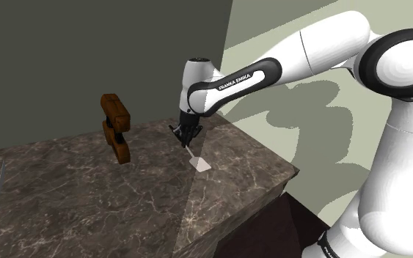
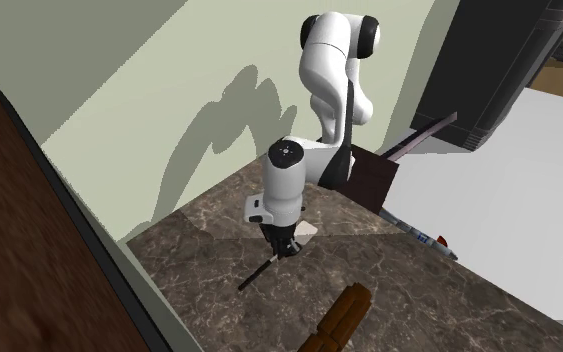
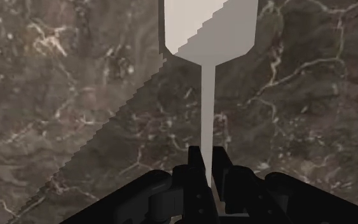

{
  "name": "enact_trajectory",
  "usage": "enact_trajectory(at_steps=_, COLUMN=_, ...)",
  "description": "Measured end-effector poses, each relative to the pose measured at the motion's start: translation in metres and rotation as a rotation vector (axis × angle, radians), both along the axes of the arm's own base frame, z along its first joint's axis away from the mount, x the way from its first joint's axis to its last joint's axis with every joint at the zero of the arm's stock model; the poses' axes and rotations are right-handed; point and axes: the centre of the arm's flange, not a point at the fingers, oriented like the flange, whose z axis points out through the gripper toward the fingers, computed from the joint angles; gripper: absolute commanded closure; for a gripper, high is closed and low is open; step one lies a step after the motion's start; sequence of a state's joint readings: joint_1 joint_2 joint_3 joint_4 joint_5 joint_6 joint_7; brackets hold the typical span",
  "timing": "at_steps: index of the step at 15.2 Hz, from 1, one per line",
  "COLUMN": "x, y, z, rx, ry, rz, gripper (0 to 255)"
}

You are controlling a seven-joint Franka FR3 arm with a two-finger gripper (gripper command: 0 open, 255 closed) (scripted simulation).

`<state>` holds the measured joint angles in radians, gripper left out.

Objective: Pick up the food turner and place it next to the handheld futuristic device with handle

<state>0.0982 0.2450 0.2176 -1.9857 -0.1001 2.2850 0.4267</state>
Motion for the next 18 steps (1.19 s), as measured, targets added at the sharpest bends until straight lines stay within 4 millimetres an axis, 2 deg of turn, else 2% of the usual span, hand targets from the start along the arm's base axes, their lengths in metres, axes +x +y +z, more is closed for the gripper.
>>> enact_trajectory(at_steps=1, x=0.0, y=0.0, z=0.0, rx=0.0, ry=0.0, rz=0.0, gripper=255)
enact_trajectory(at_steps=2, x=0.0, y=0.0, z=0.0, rx=0.0, ry=0.0, rz=0.0, gripper=0)
enact_trajectory(at_steps=8, x=0.0, y=0.0, z=0.0, rx=0.0, ry=0.0, rz=0.0, gripper=0)
enact_trajectory(at_steps=13, x=-0.003, y=-0.001, z=0.046, rx=0.0, ry=-0.001, rz=0.0, gripper=0)
enact_trajectory(at_steps=18, x=-0.003, y=0.0, z=0.05, rx=0.0, ry=0.0, rz=0.0, gripper=0)
